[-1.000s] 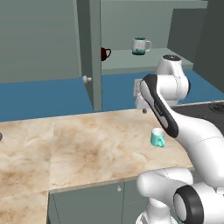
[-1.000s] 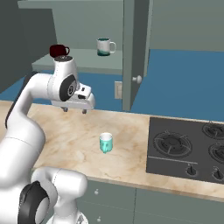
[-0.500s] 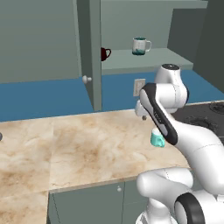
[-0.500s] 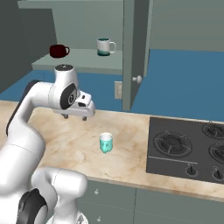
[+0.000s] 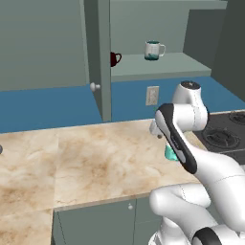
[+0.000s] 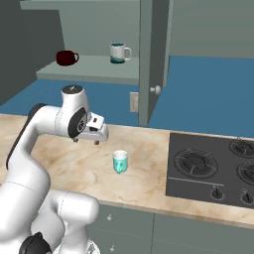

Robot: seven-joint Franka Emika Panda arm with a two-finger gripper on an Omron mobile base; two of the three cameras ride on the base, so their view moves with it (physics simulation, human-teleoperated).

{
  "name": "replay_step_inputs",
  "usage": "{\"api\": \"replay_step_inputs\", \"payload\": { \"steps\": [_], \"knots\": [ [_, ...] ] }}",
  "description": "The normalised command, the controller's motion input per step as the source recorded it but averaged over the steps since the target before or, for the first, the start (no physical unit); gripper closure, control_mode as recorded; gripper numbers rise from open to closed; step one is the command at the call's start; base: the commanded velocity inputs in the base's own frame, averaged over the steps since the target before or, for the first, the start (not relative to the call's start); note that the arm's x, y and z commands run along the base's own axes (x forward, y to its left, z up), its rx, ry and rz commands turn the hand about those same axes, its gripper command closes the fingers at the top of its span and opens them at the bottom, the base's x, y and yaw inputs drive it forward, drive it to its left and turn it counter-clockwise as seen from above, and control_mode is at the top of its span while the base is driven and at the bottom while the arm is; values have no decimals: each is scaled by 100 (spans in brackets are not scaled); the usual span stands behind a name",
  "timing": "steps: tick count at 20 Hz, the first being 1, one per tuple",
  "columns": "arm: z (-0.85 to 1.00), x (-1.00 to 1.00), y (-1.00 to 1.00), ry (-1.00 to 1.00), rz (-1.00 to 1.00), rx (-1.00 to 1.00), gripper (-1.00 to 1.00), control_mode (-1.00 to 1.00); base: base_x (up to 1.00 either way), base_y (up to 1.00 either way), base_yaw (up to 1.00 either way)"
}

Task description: Pick the mug on the counter and place it in the cabinet with the handle facing the right, like the mugs already inside.

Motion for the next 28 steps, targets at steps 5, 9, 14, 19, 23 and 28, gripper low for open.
{"api": "replay_step_inputs", "payload": {
  "steps": [5,9,14,19,23,28],
  "knots": [
    [-21,-2,-15,-5,0,0,-100,-100,0,0,0],
    [-24,0,-18,-3,0,0,-100,-100,0,0,0],
    [-21,0,-16,-2,0,0,-100,-100,0,0,0],
    [-20,0,-13,0,0,0,-100,-100,0,0,0],
    [-20,0,-14,0,0,0,-100,-100,0,0,0],
    [-23,0,-15,-1,0,-2,-100,-100,0,0,0]
  ]
}}
